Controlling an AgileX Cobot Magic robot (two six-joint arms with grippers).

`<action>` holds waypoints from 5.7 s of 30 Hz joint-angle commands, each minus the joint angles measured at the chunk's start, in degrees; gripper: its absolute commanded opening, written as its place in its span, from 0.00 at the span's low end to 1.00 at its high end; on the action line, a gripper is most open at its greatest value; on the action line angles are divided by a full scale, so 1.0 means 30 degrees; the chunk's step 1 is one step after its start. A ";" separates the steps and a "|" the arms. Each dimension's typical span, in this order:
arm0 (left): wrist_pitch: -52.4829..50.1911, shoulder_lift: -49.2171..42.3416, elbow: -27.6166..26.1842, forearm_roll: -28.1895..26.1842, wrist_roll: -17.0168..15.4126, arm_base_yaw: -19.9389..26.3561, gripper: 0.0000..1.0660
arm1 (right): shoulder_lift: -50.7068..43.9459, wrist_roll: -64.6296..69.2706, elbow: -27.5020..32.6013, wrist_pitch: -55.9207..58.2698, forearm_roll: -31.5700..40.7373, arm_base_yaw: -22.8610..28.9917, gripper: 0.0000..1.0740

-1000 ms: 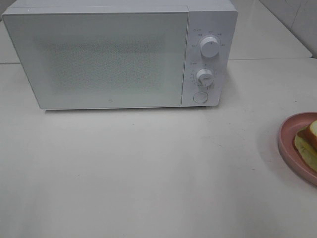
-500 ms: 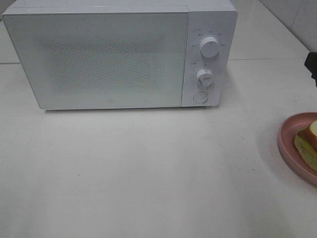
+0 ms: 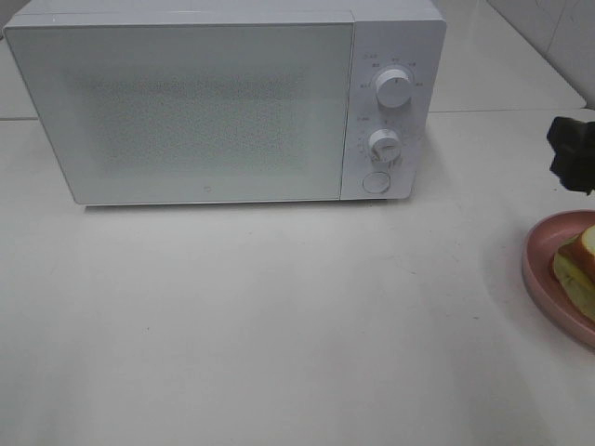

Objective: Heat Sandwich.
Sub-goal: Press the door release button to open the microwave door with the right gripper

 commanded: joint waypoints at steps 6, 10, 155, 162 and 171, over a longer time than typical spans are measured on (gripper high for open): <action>-0.0210 -0.0497 0.0076 -0.0038 0.0000 0.0000 0.95 | 0.2617 -0.4278 0.0038 -0.3514 0.5577 0.4679 0.71; -0.0210 -0.0497 0.0076 -0.0038 0.0000 0.0000 0.95 | 0.3380 -0.4679 0.0019 -0.4813 0.6952 0.6035 0.71; -0.0210 -0.0497 0.0076 -0.0038 0.0000 0.0000 0.95 | 1.6444 2.5325 -1.1555 -0.0229 0.7964 0.7716 0.01; -0.0210 -0.0497 0.0076 -0.0038 0.0000 0.0000 0.95 | 1.6654 2.5057 -1.2089 -0.0401 0.8021 0.7334 0.01; -0.0210 -0.0497 0.0076 -0.0038 0.0000 0.0000 0.95 | 1.7265 2.5000 -1.2796 -0.1910 0.8136 0.7334 0.01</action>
